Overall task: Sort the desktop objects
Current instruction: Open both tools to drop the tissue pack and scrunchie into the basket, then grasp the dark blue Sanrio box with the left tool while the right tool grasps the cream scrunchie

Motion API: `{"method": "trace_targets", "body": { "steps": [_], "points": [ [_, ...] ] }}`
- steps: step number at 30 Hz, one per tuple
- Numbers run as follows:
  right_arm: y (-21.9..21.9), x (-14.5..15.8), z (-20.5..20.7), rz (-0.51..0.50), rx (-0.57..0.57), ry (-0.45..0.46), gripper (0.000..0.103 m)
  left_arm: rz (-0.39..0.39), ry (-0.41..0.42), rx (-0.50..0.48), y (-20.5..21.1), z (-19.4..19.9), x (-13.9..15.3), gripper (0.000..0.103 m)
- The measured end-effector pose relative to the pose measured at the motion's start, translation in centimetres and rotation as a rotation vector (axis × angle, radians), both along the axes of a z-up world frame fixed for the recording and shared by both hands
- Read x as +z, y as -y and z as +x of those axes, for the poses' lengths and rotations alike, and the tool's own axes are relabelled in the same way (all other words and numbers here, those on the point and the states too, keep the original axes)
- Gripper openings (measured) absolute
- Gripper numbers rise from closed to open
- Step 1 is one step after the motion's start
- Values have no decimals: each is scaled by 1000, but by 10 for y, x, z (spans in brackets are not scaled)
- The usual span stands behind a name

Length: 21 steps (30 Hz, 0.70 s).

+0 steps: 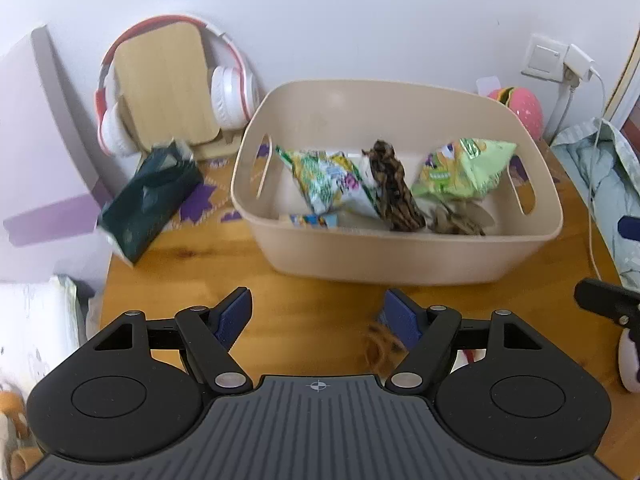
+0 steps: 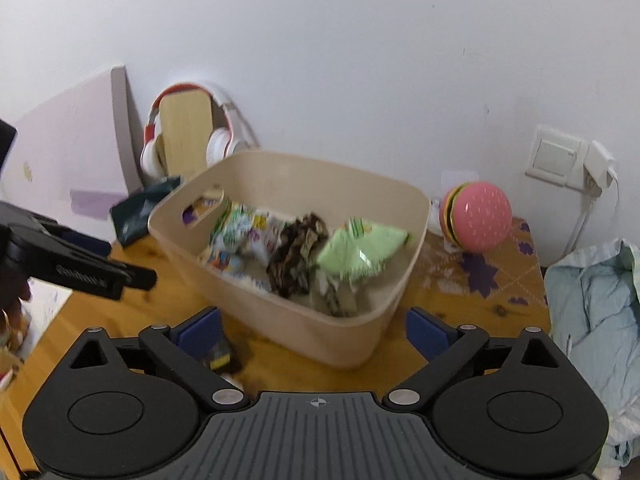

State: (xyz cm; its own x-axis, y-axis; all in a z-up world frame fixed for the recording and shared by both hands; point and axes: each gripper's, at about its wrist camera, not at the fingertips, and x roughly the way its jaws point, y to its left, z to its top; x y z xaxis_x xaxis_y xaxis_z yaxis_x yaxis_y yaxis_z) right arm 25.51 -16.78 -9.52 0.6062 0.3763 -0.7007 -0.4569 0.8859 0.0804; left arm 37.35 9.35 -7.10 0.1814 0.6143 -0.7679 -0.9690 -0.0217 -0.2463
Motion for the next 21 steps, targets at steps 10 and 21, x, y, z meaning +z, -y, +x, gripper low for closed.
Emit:
{"method": "trace_targets", "body": {
  "steps": [10,21],
  "points": [
    [2,-31,-39,-123,122,-14,103,-46,31,12,50,24,-21,75],
    [-5,-55,-78,-230,271,-14,103,-111,97,50,95,46,-55,75]
  ]
}}
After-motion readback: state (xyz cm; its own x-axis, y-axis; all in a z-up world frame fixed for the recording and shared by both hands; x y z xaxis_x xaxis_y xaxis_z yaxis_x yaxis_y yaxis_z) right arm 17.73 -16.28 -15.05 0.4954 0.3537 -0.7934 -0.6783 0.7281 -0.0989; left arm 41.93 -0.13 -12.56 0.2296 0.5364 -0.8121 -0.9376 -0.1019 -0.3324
